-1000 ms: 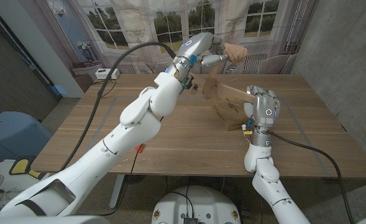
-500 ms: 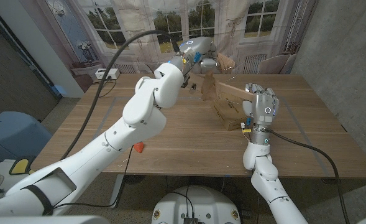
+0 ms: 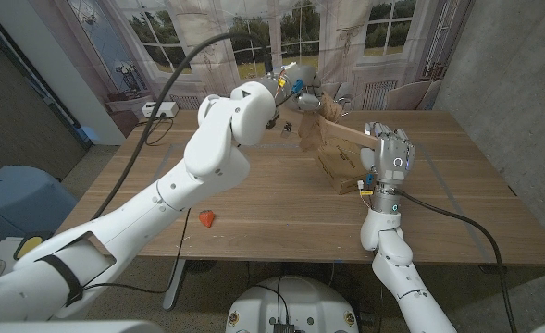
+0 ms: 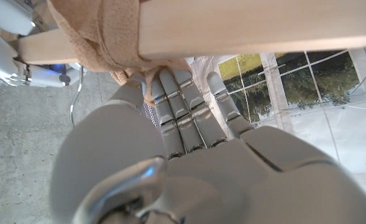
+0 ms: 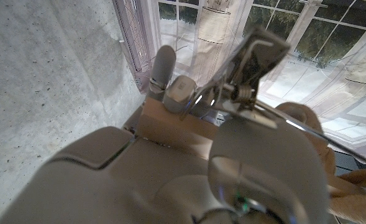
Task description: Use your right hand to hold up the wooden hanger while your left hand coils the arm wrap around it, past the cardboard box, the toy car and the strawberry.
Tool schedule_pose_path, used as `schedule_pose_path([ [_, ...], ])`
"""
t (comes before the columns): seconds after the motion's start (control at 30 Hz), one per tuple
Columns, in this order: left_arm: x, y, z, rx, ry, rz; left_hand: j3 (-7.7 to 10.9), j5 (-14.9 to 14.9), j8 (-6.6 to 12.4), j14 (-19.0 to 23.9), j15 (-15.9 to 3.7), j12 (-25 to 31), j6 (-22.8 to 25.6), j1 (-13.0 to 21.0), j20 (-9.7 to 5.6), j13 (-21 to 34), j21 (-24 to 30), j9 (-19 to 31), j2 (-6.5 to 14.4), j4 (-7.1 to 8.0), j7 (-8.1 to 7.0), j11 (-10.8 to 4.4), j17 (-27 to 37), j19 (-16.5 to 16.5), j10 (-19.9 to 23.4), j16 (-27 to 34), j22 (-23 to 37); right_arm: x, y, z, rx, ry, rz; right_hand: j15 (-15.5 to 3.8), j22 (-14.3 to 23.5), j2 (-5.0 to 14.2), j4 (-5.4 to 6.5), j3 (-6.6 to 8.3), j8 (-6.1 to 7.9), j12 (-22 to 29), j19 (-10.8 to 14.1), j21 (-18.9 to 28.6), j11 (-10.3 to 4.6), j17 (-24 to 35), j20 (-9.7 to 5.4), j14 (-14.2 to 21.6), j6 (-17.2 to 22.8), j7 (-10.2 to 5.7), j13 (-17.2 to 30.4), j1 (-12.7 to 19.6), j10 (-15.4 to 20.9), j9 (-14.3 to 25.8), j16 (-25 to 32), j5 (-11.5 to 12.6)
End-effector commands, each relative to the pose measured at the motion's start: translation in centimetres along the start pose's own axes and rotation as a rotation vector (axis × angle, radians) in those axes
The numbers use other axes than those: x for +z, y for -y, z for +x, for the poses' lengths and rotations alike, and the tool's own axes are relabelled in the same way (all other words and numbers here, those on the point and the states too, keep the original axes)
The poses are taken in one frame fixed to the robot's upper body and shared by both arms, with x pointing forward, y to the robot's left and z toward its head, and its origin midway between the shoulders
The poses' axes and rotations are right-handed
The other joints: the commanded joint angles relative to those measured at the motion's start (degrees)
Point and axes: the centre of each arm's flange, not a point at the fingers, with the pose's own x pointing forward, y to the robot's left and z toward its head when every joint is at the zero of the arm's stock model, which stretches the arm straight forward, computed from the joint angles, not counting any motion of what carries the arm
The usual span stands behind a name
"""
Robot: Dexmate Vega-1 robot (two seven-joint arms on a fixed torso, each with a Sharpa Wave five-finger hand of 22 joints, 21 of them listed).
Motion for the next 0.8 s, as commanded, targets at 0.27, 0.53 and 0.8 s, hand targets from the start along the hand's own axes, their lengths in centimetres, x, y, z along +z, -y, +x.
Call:
schedule_pose_path([
  [0.27, -0.8, 0.2, -0.1, -0.048, 0.048, -0.068, -6.08, -0.56, -10.71, -27.03, 10.26, -3.38, -23.7, -14.08, 5.79, 4.36, -9.05, 3.7, 0.11, 4.02, 4.08, 8.44, 1.17, -16.35, -25.62, -8.35, 0.38, -0.3, -0.3, 0.2, 0.004, -0.002, 0.0, -1.12, 0.35, 0.53, 0.15, 0.53, 0.57, 0.09, -0.2, 0.23, -0.67, 2.49, -7.87, -0.15, 0.05, 0.1, 0.16, 0.01, 0.4, -0.05, 0.22, 0.24],
  [0.53, -2.5, 1.2, -1.3, 0.187, 0.126, -0.288, -7.82, -0.67, -14.7, -40.43, 13.58, -10.82, -33.96, -21.53, 6.07, -1.37, -14.79, -0.79, -0.03, 5.6, 0.54, 10.45, -5.48, -20.14, -34.84, -8.54, 0.02, -0.2, -0.7, 0.5, 0.01, 0.007, -0.002, -1.12, 0.34, 0.54, 0.12, 0.57, 0.7, -0.02, -0.15, 0.23, -0.69, 2.49, -7.87, -0.17, 0.09, 0.16, 0.07, 0.02, 0.25, -0.16, 0.23, 0.26],
  [0.8, -4.6, 2.6, -2.1, 0.398, 0.209, -0.52, -9.72, -0.96, -15.12, -48.41, 14.05, -18.61, -41.08, -28.82, 6.06, -10.57, -20.84, -8.54, 0.01, 6.96, -7.55, 8.89, -14.64, -22.42, -41.17, -8.96, -0.28, 0.4, -1.5, 1.0, 0.03, 0.03, 0.005, -1.12, 0.32, 0.53, 0.1, 0.59, 0.8, -0.06, -0.18, 0.2, -0.73, 2.49, -7.88, -0.19, 0.07, 0.09, 0.06, 0.02, 0.2, -0.28, 0.23, 0.28],
])
